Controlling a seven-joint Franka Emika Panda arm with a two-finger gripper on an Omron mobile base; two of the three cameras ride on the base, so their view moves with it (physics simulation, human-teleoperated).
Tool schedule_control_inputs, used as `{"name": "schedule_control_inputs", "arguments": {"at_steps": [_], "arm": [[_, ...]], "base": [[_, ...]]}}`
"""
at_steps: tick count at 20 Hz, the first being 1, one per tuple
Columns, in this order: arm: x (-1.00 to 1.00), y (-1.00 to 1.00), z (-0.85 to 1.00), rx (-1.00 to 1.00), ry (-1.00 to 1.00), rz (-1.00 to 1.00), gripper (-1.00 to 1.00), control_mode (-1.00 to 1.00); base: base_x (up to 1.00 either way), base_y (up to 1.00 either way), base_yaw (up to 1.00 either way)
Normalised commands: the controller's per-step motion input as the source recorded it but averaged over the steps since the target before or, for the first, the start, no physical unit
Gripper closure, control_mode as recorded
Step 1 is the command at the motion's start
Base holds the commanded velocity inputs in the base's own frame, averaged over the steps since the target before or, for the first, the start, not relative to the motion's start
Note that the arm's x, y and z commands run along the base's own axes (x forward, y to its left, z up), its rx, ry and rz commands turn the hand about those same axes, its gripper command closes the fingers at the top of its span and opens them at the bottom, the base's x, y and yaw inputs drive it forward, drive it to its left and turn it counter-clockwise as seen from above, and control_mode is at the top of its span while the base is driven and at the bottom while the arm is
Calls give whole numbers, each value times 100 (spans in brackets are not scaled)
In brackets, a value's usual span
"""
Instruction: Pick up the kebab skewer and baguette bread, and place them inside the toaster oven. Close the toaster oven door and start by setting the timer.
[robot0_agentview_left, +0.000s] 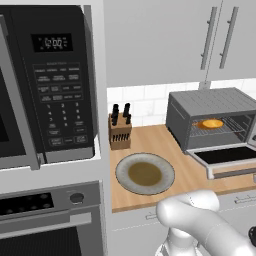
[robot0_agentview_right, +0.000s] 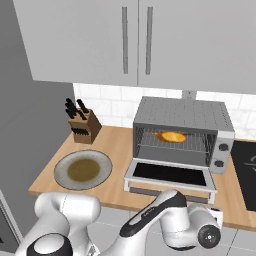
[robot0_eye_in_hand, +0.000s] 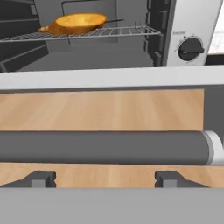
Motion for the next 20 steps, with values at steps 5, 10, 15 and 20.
{"name": "schedule_control_inputs", "arguments": {"at_steps": [5, 10, 15, 20], "arm": [[36, 0, 31, 0, -5, 0, -100, -100], [35, 6, 37, 0, -9, 0, -100, -100], [40, 14, 45, 0, -8, 0, -100, -100], [40, 14, 44, 0, -7, 0, -100, -100]], "base": [[0, 0, 0], [0, 0, 0], [0, 0, 0], [0, 0, 0]]}}
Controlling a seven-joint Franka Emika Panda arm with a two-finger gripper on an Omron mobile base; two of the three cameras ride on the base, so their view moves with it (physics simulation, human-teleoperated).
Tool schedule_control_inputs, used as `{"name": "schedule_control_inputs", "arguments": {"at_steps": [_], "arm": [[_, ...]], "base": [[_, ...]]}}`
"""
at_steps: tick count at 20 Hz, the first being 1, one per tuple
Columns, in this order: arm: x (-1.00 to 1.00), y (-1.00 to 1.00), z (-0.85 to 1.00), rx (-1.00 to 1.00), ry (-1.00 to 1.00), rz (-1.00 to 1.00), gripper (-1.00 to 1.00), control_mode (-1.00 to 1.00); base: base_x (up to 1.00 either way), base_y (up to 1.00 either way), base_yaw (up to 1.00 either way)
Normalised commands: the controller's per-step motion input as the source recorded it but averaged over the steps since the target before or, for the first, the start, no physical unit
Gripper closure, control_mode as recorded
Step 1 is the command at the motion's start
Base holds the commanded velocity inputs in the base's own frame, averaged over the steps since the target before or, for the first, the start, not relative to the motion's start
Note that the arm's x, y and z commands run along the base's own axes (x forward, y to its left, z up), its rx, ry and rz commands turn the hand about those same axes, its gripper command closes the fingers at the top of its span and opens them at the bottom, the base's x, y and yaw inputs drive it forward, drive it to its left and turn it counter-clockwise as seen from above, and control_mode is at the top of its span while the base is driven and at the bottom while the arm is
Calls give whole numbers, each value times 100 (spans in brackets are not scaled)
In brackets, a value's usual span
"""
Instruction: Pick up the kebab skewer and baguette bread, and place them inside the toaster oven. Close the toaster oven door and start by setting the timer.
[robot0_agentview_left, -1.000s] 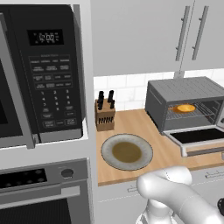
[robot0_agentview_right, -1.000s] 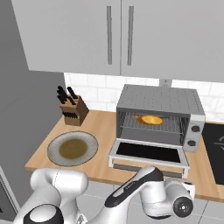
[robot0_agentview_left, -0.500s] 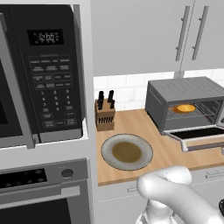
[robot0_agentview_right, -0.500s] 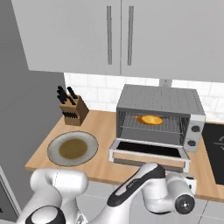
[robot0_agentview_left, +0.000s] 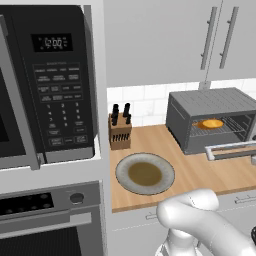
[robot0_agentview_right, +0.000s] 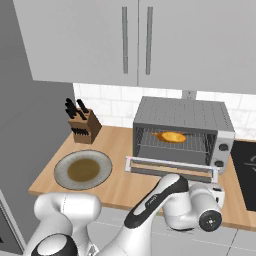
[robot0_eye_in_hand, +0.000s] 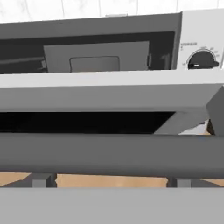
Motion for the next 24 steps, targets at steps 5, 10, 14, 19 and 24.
{"name": "schedule_control_inputs", "arguments": {"at_steps": [5, 10, 14, 19, 24], "arm": [[40, 15, 39, 0, -7, 0, -100, -100], [41, 16, 32, 0, -5, 0, -100, -100], [41, 18, 21, 0, -3, 0, -100, -100], [41, 20, 15, 0, -2, 0, -100, -100], [40, 20, 8, 0, -1, 0, -100, -100]], "base": [[0, 0, 0], [0, 0, 0], [0, 0, 0], [0, 0, 0], [0, 0, 0]]}}
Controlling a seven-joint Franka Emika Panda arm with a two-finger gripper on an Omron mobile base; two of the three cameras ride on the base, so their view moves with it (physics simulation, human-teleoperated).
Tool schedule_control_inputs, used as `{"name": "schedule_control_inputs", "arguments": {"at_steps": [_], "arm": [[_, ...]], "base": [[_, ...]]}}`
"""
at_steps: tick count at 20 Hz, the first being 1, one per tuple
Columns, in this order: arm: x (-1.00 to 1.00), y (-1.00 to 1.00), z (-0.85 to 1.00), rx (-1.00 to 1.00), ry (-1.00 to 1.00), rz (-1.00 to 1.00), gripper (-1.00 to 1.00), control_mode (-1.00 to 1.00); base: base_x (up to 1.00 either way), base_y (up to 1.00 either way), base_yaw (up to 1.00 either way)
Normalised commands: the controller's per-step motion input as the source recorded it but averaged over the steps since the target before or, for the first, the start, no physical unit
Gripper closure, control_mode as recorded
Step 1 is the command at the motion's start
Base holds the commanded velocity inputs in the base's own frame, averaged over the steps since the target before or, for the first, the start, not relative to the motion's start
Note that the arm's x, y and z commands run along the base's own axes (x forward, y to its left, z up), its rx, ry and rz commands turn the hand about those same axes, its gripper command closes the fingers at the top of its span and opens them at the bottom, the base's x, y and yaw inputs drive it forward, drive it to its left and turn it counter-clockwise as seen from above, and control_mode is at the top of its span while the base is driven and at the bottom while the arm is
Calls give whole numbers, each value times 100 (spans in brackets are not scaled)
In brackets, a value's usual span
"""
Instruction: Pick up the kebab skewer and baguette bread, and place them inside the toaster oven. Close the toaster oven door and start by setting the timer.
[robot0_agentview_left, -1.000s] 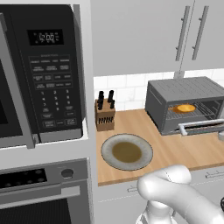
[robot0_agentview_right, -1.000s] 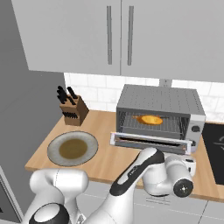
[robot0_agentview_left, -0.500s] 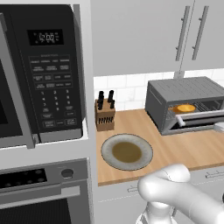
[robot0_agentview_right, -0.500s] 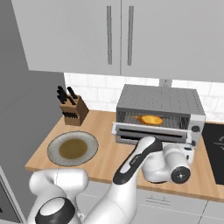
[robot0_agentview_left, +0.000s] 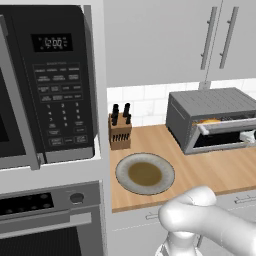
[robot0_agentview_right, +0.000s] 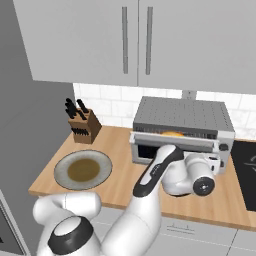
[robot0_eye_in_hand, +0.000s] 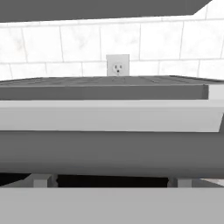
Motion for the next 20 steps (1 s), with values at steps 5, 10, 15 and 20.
{"name": "schedule_control_inputs", "arguments": {"at_steps": [5, 10, 15, 20], "arm": [[36, 21, 0, 0, 0, 0, -100, -100], [29, 23, -2, 0, 0, 0, -100, -100], [25, 24, -7, 0, 0, 0, -100, -100], [23, 19, -2, 0, 0, 0, -100, -100]], "base": [[0, 0, 0], [0, 0, 0], [0, 0, 0], [0, 0, 0]]}}
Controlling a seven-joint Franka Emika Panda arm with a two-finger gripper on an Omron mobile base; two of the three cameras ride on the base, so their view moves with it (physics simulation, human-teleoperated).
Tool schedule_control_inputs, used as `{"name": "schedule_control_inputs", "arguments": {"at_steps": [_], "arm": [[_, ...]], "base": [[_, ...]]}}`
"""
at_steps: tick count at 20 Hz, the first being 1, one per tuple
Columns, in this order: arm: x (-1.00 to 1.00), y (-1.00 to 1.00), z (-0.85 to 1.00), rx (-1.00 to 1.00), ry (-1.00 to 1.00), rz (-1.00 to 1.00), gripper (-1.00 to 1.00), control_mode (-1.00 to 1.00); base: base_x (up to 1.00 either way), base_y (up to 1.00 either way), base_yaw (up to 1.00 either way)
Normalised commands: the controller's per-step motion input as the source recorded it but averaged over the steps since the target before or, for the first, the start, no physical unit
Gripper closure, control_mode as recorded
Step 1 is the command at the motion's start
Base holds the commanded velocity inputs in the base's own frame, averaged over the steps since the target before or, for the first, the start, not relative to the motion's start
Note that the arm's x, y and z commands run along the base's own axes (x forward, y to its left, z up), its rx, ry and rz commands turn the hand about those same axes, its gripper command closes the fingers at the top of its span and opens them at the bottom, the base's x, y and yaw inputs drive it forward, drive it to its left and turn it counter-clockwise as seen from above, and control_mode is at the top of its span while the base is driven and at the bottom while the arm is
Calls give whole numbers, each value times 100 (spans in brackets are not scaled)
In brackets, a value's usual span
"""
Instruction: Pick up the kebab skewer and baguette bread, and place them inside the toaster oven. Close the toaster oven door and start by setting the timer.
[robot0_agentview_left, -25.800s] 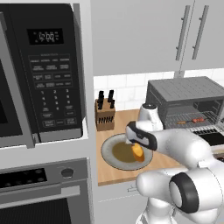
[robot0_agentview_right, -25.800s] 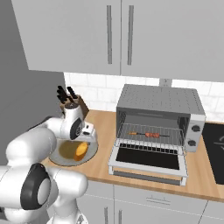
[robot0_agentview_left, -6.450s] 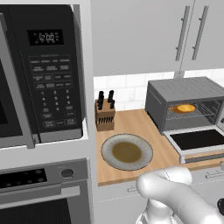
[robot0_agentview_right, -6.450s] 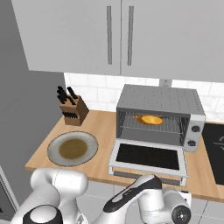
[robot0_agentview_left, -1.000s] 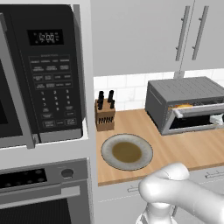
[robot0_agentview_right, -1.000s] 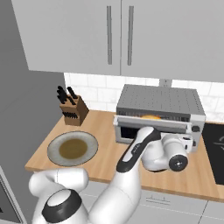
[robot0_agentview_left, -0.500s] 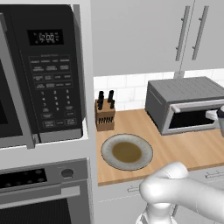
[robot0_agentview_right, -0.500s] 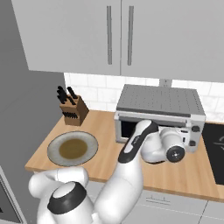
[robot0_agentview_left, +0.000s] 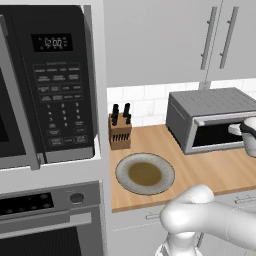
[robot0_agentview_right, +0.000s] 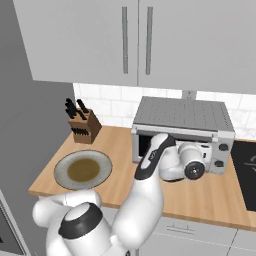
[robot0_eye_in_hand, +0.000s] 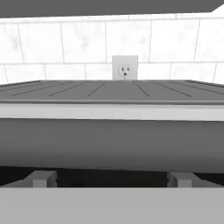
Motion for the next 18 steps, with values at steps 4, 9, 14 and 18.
{"name": "schedule_control_inputs", "arguments": {"at_steps": [4, 9, 14, 18], "arm": [[18, 13, 0, 0, 0, 0, -100, -100], [15, 11, -1, 0, 0, 0, -100, -100], [19, 15, -6, 0, 0, 0, -100, -100], [17, 16, -12, 0, 0, 0, -100, -100]], "base": [[0, 0, 0], [0, 0, 0], [0, 0, 0], [0, 0, 0]]}}
